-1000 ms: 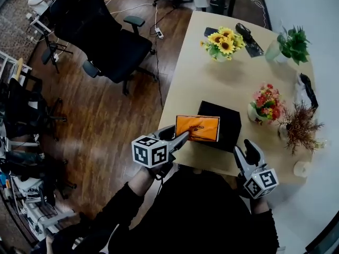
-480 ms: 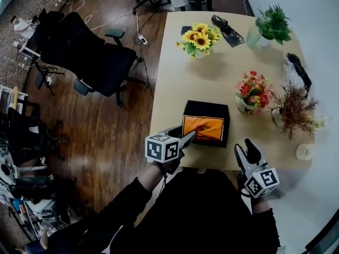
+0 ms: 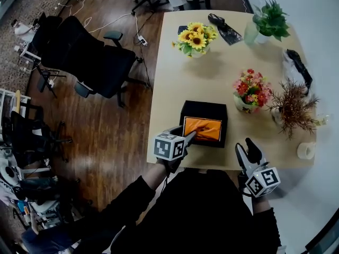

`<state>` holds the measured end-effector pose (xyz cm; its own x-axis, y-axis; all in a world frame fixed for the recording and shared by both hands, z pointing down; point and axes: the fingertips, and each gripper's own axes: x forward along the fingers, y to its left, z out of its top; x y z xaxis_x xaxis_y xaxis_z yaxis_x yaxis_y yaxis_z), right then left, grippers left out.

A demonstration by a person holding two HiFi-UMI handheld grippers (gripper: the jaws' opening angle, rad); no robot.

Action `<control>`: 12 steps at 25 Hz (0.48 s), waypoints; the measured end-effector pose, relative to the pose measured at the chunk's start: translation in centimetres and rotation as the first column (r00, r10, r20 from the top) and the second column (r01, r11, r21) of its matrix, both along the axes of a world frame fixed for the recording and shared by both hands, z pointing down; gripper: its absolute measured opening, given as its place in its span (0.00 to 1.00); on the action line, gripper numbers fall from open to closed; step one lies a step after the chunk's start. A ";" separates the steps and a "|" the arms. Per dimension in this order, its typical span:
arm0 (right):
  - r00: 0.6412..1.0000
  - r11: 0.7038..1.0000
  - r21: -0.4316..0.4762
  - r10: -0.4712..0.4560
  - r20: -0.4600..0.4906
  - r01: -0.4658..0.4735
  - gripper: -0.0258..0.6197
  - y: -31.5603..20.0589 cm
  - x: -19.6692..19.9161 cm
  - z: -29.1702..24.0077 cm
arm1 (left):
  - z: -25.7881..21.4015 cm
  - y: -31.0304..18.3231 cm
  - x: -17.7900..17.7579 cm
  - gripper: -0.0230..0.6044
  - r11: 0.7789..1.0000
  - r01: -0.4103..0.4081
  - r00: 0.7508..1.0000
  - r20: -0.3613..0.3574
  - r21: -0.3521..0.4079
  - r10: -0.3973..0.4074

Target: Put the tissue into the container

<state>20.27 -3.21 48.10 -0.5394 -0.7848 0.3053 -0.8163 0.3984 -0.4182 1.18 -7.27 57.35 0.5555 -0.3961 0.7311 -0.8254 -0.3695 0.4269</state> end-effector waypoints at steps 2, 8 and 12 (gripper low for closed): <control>1.000 1.000 0.000 -0.004 0.005 0.004 0.33 -0.3 0.2 0.1 | 0.1 -0.2 0.2 0.36 1.000 -0.020 0.998 0.052 0.007 0.020; 1.000 1.000 -0.005 -0.018 0.020 0.018 0.33 -1.0 0.4 0.6 | 1.0 -0.4 1.4 0.36 0.996 -0.084 0.980 0.184 0.026 0.078; 0.999 1.000 -0.005 -0.023 0.028 0.023 0.33 -1.5 0.6 0.8 | 1.7 -0.3 1.4 0.36 0.998 -0.066 0.977 0.204 0.018 0.061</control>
